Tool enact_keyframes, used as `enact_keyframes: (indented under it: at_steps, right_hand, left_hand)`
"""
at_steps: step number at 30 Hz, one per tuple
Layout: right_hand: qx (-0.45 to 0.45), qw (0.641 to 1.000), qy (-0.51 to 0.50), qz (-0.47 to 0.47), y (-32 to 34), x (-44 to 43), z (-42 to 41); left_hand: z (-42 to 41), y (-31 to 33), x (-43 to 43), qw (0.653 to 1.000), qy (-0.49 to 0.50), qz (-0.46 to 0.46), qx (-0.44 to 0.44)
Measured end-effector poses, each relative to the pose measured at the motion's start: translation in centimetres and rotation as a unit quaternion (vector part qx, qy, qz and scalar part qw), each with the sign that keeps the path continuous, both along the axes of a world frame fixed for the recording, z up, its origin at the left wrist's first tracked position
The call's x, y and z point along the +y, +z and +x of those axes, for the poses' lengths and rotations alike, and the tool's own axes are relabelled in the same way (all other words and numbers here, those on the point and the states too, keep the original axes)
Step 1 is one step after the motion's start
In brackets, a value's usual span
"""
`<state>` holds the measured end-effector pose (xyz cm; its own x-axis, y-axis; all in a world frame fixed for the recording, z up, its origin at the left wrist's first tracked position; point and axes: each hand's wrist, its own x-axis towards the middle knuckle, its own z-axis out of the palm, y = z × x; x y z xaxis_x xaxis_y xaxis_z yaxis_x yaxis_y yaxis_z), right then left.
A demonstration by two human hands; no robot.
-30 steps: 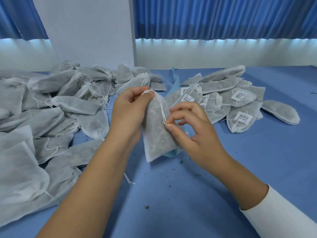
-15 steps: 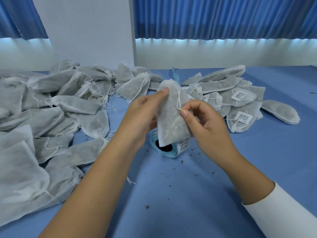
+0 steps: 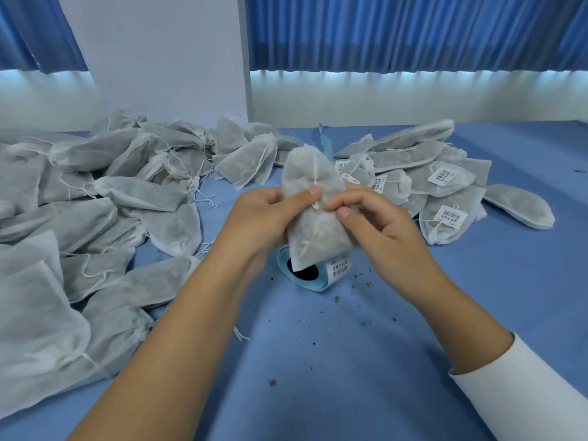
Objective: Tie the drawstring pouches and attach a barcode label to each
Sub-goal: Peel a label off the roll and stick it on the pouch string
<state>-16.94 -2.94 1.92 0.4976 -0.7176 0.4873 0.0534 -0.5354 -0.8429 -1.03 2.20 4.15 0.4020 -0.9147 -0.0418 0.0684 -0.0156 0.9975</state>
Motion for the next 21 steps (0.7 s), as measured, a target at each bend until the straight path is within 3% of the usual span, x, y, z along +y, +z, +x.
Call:
enact_keyframes:
  at_steps: [2,6,8,11,15,21]
  right_hand:
    - [-0.008,0.998,0.016,0.067,0.3,-0.6,-0.6]
    - [0.163,0.979,0.014,0.126,0.3,-1.8,-1.9]
    - [0.202,0.965,0.043,0.162,-0.1,-1.9,-1.9]
    - [0.205,0.963,0.032,0.175,-0.7,-1.9,-1.3]
    - [0.192,0.970,0.007,0.150,-1.3,-1.6,-0.6]
    - [0.171,0.983,0.000,0.070,-1.6,-0.7,0.2]
  left_hand:
    - [0.6,-0.3,-0.4,0.998,0.039,-0.013,0.042]
    - [1.7,-0.9,-1.2,0.988,0.135,-0.019,0.072]
    - [2.0,-1.0,-1.3,0.982,0.167,-0.019,0.086]
    - [2.0,-1.2,-1.4,0.985,0.149,-0.012,0.083]
    - [1.4,-1.5,-1.5,0.990,0.135,-0.030,0.015]
    - [1.3,-2.0,-1.8,0.994,0.107,0.007,-0.003]
